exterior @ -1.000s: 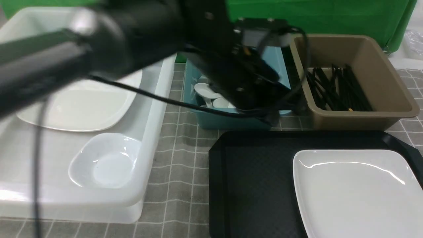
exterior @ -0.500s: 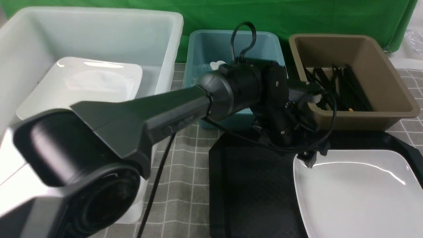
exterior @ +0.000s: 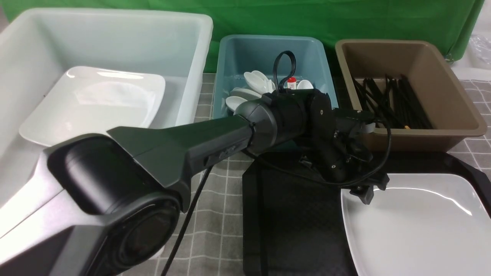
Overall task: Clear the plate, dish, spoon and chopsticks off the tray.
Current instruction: Use the left arm to grab a plate from the dinner plate, then use the left arm to put the plate into the large storage box on the left
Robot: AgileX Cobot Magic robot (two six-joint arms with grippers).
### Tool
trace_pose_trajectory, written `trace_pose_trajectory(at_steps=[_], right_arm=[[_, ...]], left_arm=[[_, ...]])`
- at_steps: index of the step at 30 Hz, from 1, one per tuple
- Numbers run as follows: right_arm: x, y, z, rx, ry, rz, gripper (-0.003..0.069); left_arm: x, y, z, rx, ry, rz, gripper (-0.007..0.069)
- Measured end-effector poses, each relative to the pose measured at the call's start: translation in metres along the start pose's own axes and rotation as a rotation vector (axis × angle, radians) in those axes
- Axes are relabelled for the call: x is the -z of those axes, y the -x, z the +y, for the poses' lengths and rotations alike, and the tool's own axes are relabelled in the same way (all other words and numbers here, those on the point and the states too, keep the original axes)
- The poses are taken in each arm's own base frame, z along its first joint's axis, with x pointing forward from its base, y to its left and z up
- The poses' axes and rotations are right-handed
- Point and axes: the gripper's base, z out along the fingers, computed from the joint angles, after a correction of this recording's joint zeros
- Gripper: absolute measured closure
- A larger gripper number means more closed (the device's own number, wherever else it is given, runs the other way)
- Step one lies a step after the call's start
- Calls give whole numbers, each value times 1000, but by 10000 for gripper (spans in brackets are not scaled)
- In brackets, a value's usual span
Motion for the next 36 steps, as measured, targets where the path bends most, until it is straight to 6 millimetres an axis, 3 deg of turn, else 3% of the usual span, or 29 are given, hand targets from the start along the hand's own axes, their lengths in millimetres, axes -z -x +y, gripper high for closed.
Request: trace_pose_trajectory(at_steps=[6, 12, 14, 16, 17, 18, 19, 20, 24, 27, 29, 30, 33, 36], right_arm=[[0, 0, 0, 0, 1, 0, 631], [0, 1, 0, 0, -1, -10, 631], [0, 1, 0, 0, -1, -11, 631], [0, 1, 0, 0, -2, -16, 629], [0, 2, 0, -1, 0, -17, 629], [0, 3, 1, -6, 10, -28, 629], [0, 3, 1, -7, 13, -31, 629], [0, 5, 5, -5, 57, -60, 629], [4, 15, 19, 41, 214, -140, 628], [9, 22, 24, 58, 266, -178, 628], [15, 35, 27, 72, 316, -220, 628], [16, 36, 27, 71, 320, -222, 628], [25, 61, 32, 139, 373, -273, 628], [33, 88, 46, 228, 429, -318, 628]], left_arm=[[-3, 0, 4, 25, -5, -4, 447], [4, -1, 3, 42, -12, 32, 450], [15, 1, 1, 34, -8, 41, 463], [38, 6, -2, 20, -5, 37, 494], [38, 6, -2, 20, -5, 37, 494], [60, 11, -4, 12, -5, 21, 532], [63, 12, -5, 12, -6, 18, 538], [96, 18, -8, -10, -3, -19, 581], [156, 23, -11, -59, 25, -77, 601], [183, 24, -11, -72, 41, -105, 601], [220, 23, -8, -78, 61, -159, 601], [224, 23, -8, -77, 62, -164, 601], [281, 20, 1, -64, 92, -272, 600], [338, 10, 25, -2, 137, -371, 600]])
